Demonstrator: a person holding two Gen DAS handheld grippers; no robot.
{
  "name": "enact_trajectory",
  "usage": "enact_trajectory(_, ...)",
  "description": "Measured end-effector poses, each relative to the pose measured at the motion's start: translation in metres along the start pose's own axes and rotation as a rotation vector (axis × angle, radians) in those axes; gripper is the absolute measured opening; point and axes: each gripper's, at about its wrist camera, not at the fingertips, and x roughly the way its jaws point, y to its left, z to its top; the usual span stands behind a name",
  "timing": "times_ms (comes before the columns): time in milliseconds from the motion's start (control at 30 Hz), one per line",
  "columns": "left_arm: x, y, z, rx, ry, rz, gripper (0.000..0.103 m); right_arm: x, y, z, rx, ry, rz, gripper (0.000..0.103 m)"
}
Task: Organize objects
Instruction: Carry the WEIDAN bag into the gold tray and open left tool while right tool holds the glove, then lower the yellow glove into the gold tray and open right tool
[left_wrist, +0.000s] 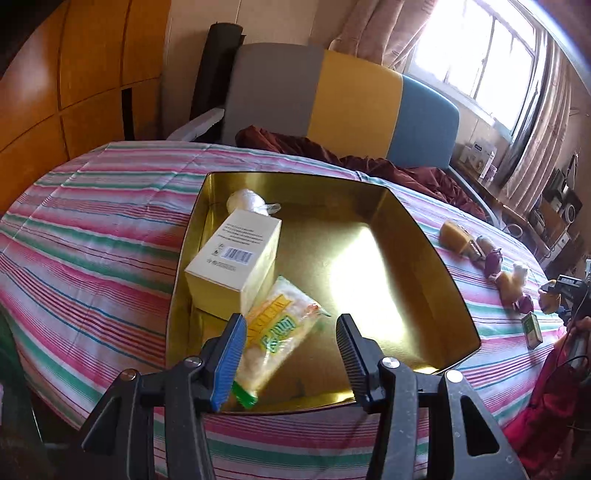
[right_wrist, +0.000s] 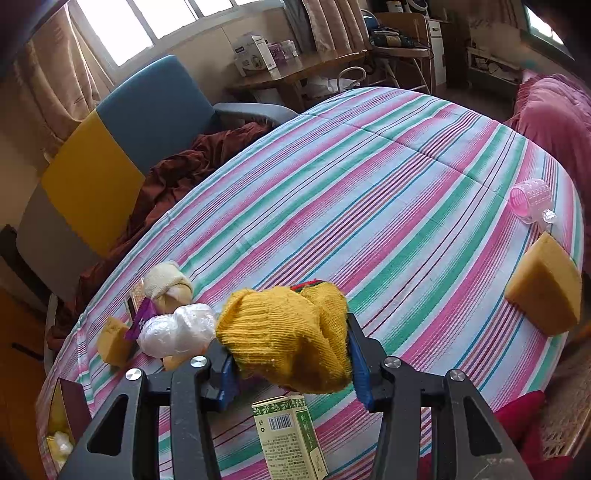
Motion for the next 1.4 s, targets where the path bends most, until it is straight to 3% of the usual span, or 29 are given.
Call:
enact_trajectory(133, -0.008, -0.016, 0.002, 0.040, -0.027, 0.021, 0.051, -0.011, 0.012, -0.002, -0.062, -0.046, 0.046, 0.050)
enact_trajectory(333, -0.011, -0.013, 0.003, 0.043, -0.032, 0.049, 0.051, -0.040, 0.060, -0.022, -0.271, -0.097, 0.124, 0.050)
enact_trajectory(567, -0.007, 0.010, -0.003, -0.014, -0.018, 0.067, 0.051, -0.069, 0.149, -0.074, -0.521, -0.049, 0.291, 0.050)
enact_trajectory(767, -0.012, 0.040, -0.005, -0.088, -0.034, 0.114, 0.051, -0.079, 0.221, -0.140, -0.687, 0.067, 0.461, 0.050)
enact_trajectory(1000, -0.020, 0.066, -0.005, -0.152, -0.061, 0.152, 0.051, -0.069, 0.299, -0.244, -0.880, 0.279, 0.604, 0.050)
enact_trajectory(1200, -0.019, 0.076, -0.008, -0.176, -0.054, 0.161, 0.051, -0.053, 0.335, -0.323, -1.021, 0.398, 0.620, 0.050)
enact_trajectory(1333, -0.017, 0.078, -0.011, -0.184, -0.051, 0.159, 0.051, -0.045, 0.343, -0.348, -1.073, 0.433, 0.612, 0.052)
enact_trajectory(1400, -0.016, 0.078, -0.012, -0.184, -0.044, 0.158, 0.051, -0.044, 0.345, -0.355, -1.089, 0.452, 0.629, 0.060)
